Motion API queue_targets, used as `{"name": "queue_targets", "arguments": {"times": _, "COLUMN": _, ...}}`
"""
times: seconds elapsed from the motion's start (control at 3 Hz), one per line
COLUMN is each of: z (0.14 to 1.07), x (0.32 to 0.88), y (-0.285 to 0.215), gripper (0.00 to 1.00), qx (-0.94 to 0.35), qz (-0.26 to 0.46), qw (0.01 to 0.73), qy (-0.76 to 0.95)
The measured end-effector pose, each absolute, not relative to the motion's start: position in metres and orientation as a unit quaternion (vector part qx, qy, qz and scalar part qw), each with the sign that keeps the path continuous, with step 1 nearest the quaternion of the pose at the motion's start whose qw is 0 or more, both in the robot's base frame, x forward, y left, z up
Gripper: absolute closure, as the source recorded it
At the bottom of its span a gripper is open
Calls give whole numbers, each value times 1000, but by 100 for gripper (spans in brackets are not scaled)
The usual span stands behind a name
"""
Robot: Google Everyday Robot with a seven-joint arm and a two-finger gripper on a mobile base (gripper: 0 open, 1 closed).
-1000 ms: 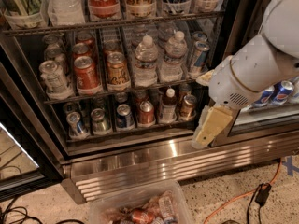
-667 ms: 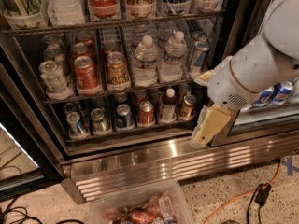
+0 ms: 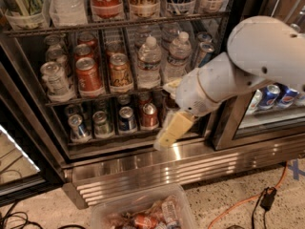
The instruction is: Pick coke can from middle shelf of fridge
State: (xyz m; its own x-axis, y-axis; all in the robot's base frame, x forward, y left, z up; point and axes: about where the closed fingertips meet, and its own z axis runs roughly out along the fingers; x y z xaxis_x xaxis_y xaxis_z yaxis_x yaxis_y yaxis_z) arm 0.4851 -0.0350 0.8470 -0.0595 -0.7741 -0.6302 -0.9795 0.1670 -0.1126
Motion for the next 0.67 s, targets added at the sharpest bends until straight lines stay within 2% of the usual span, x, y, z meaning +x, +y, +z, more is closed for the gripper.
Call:
{"name": "queue_targets", "arguments": {"times": 0.33, "z": 852, "x": 489, "y": 20, "gripper": 0, "qx": -614, "qz": 215, "qw": 342, "qy": 678}}
{"name": "queue_targets", "arguments": {"times": 0.67, "z": 852, "x": 489, "y": 21, "gripper": 0, "qx": -614, "qz": 215, "qw": 342, "qy": 678}}
